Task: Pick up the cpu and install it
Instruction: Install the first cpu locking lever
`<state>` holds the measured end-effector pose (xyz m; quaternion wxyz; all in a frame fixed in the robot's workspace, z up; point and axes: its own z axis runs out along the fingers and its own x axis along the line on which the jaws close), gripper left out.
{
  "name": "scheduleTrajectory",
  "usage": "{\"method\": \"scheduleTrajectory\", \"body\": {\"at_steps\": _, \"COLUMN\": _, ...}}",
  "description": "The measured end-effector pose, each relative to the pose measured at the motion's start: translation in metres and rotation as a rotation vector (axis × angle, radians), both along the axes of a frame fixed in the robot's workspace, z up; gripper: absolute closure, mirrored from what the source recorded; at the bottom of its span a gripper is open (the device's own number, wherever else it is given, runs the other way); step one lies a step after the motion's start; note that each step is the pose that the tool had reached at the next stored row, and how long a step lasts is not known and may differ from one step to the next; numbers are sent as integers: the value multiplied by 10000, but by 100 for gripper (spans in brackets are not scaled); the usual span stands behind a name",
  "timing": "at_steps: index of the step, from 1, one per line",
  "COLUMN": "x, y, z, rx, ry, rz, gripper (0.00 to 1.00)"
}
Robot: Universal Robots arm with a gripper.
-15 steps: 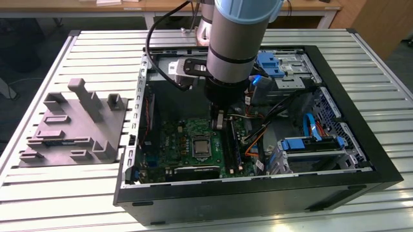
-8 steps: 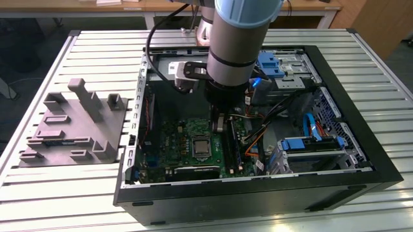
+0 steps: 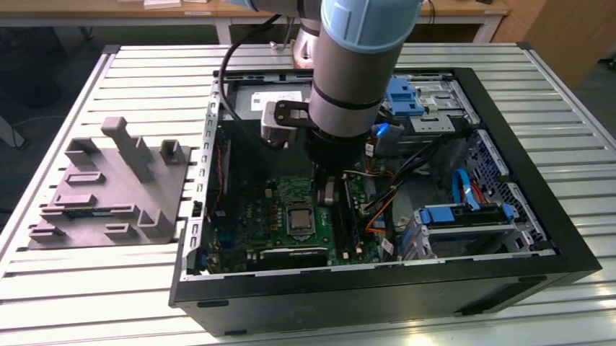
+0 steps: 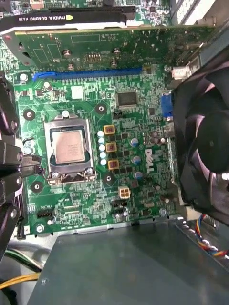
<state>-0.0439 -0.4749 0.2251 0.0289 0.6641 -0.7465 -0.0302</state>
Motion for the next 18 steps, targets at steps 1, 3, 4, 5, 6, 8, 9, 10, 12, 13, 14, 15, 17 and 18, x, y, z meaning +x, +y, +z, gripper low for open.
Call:
{"method": "scheduleTrajectory", "body": {"at_steps": 1, "x": 1, "y": -1, "z": -2, "rx": -47, "ry": 0, "rz": 33, "gripper": 89}}
{"method": "scheduleTrajectory", "body": {"at_steps": 3, "x": 0, "y": -5, "z": 0, "rx": -267, "ry": 1, "rz": 65, "gripper": 89}}
{"method": "scheduleTrajectory", "body": {"at_steps": 4, "x": 1, "y": -6, "z": -1, "rx": -441, "ry": 1, "rz": 72, "gripper": 89}}
{"method": "scheduleTrajectory", "body": {"at_steps": 5, "x": 1, "y": -9, "z": -1, "rx": -603, "ry": 1, "rz": 79, "gripper": 89}}
{"method": "scheduleTrajectory", "body": {"at_steps": 6, "x": 1, "y": -11, "z": -6, "rx": -666, "ry": 2, "rz": 89, "gripper": 89}}
{"method": "scheduleTrajectory", "body": {"at_steps": 8, "x": 0, "y": -18, "z": -41, "rx": -671, "ry": 0, "rz": 131, "gripper": 89}}
{"method": "scheduleTrajectory", "body": {"at_steps": 9, "x": 0, "y": -24, "z": -59, "rx": -672, "ry": -1, "rz": 177, "gripper": 89}}
{"method": "scheduleTrajectory", "body": {"at_steps": 10, "x": 0, "y": -27, "z": -77, "rx": -672, "ry": -3, "rz": 242, "gripper": 89}}
{"method": "scheduleTrajectory", "body": {"at_steps": 12, "x": 0, "y": -30, "z": -105, "rx": -673, "ry": -9, "rz": 434, "gripper": 89}}
{"method": "scheduleTrajectory", "body": {"at_steps": 13, "x": 1, "y": -32, "z": -114, "rx": -672, "ry": -13, "rz": 532, "gripper": 89}}
{"method": "scheduleTrajectory", "body": {"at_steps": 14, "x": 0, "y": -36, "z": -120, "rx": -672, "ry": -15, "rz": 614, "gripper": 89}}
{"method": "scheduleTrajectory", "body": {"at_steps": 15, "x": 1, "y": -46, "z": -124, "rx": -671, "ry": -17, "rz": 661, "gripper": 89}}
{"method": "scheduleTrajectory", "body": {"at_steps": 17, "x": -1, "y": -68, "z": -130, "rx": -672, "ry": -18, "rz": 690, "gripper": 89}}
{"method": "scheduleTrajectory", "body": {"at_steps": 18, "x": -1, "y": -78, "z": -132, "rx": -672, "ry": -19, "rz": 700, "gripper": 89}}
